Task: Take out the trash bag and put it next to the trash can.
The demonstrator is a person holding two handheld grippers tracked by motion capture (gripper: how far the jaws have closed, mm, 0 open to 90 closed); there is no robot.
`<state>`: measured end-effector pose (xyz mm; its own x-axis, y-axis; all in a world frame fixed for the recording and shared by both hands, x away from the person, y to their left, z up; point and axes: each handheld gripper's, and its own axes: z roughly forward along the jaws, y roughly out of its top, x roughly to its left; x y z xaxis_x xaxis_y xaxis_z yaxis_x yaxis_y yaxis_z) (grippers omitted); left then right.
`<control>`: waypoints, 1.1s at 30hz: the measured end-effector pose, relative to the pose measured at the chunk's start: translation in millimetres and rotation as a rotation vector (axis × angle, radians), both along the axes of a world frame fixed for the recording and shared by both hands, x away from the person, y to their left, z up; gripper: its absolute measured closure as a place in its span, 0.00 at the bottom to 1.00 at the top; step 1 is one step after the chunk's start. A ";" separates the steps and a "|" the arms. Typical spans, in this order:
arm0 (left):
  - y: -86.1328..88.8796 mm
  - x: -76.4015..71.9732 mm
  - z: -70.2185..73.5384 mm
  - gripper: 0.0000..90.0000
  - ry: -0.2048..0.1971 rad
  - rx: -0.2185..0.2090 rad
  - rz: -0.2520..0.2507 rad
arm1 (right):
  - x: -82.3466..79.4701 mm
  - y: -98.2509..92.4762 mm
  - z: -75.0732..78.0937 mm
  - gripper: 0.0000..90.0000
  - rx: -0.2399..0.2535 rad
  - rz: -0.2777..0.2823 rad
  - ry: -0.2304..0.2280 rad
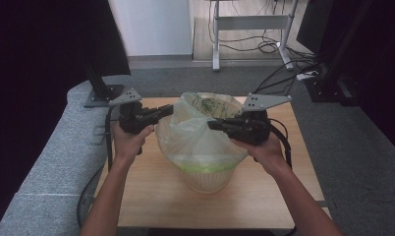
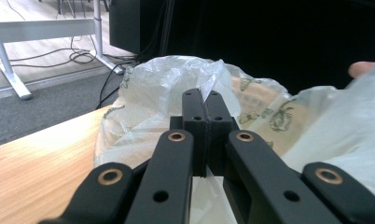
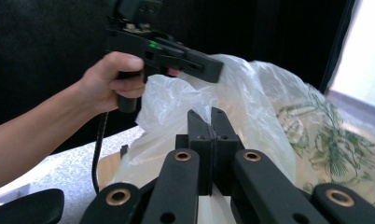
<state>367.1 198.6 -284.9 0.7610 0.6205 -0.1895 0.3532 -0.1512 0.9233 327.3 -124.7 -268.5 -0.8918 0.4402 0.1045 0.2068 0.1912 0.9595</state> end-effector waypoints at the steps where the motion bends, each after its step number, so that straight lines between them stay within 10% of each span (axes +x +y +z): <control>1: -0.1 -0.3 -0.3 1.00 0.000 -0.001 -0.001 | 2.6 -0.3 -1.8 1.00 -0.005 -0.005 0.007; 4: -0.1 -1.1 -1.6 1.00 0.000 -0.002 -0.003 | 6.1 -1.7 -8.6 0.98 -0.019 -0.009 0.011; 9: 2.4 -1.1 -3.8 0.99 0.004 -0.008 -0.001 | -3.4 -20.8 -15.3 0.49 -0.045 -0.048 -0.049; 13: 2.8 -0.5 -4.1 0.99 0.007 -0.010 0.000 | -3.7 -58.1 -21.1 0.35 0.013 -0.070 -0.014; 17: 3.6 -1.3 -5.0 0.99 0.008 -0.014 0.003 | -1.6 -75.2 -38.6 0.26 -0.048 -0.068 0.015; 19: 4.1 -1.5 -5.7 0.99 0.010 -0.015 0.005 | -0.6 -75.3 -48.0 0.29 -0.097 -0.065 0.019; 25: 4.7 -1.0 -6.2 0.99 0.013 -0.011 0.006 | 1.7 -68.5 -52.9 0.97 -0.172 -0.082 -0.032; 33: 4.4 -0.4 -9.4 0.99 0.018 -0.020 0.003 | 16.5 -53.7 -23.9 0.99 -0.101 -0.192 -0.100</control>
<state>366.7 203.0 -294.4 0.7553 0.6190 -0.2154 0.3702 -0.1317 0.9196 343.9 -178.4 -292.4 -0.7941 0.6068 -0.0335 0.1534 0.2535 0.9551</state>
